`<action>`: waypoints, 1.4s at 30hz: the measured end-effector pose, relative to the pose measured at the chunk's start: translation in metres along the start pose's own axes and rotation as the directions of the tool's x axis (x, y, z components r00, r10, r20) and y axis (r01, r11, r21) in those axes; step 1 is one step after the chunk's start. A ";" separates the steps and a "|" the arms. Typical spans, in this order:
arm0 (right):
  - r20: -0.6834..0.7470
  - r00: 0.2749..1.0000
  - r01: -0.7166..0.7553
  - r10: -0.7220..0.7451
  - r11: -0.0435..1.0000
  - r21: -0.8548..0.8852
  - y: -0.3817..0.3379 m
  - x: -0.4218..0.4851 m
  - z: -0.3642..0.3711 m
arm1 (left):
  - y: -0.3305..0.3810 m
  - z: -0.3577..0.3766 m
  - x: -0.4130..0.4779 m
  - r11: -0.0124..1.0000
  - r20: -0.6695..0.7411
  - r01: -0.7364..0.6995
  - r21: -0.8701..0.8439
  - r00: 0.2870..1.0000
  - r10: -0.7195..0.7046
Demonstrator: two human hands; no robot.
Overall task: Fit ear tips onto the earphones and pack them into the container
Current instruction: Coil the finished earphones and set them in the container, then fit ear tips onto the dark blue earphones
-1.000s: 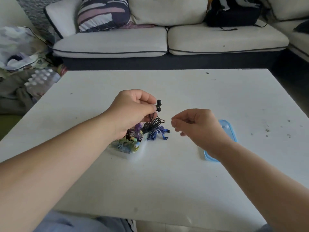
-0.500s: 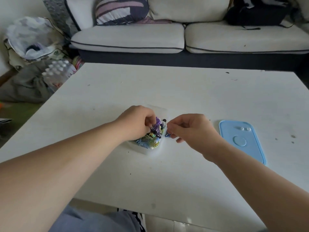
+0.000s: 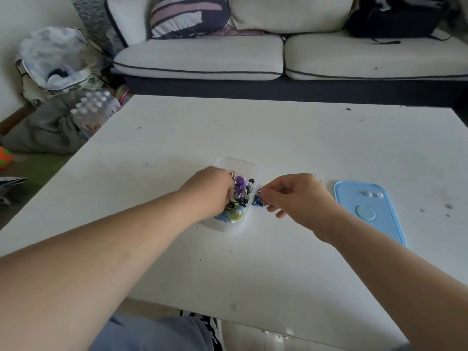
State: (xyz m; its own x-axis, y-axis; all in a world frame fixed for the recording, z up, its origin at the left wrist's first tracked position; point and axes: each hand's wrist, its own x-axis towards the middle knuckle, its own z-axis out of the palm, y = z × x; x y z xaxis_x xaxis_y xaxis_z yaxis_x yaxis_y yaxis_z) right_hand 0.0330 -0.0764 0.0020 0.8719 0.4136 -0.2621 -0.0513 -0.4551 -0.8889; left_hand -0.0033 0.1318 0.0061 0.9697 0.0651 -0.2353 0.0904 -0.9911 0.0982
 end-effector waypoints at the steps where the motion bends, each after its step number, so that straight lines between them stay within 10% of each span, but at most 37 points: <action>1: -0.002 1.000 -0.009 0.009 1.000 -0.002 0.001 0.000 -0.001 | 0.006 0.000 0.001 0.998 0.041 -0.018 0.062 0.999 0.016; 5: -0.064 0.997 -0.038 0.038 0.999 -0.001 0.008 0.006 -0.014 | 0.030 -0.009 -0.001 0.977 0.113 -0.044 0.209 0.993 0.020; 11: -0.161 0.980 -0.120 0.116 0.993 -0.015 0.031 0.009 -0.044 | 0.069 -0.019 0.017 0.986 -0.168 -0.121 0.113 0.976 0.139; 26: -0.029 0.985 -0.175 0.173 0.976 -0.133 0.067 -0.008 -0.095 | 0.120 0.022 0.080 0.990 0.347 -0.046 0.134 0.938 -0.003; 34: -0.052 0.970 -0.232 0.239 0.967 0.105 0.077 -0.022 -0.121 | 0.136 0.001 0.063 0.786 0.169 0.100 -0.610 0.986 0.006; 42: 0.063 0.995 -0.102 0.081 0.830 0.548 0.067 -0.033 -0.128 | 0.165 -0.008 0.046 0.625 0.031 -0.007 -0.781 0.998 0.051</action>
State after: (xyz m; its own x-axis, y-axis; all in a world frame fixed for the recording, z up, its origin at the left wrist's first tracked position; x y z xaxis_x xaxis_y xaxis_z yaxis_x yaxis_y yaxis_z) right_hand 0.0631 -0.2209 -0.0008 0.8324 0.4246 -0.3562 -0.3985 0.0120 -0.9171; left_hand 0.0583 -0.0278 0.0197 0.9655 0.0108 -0.2602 0.2264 -0.5286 0.8181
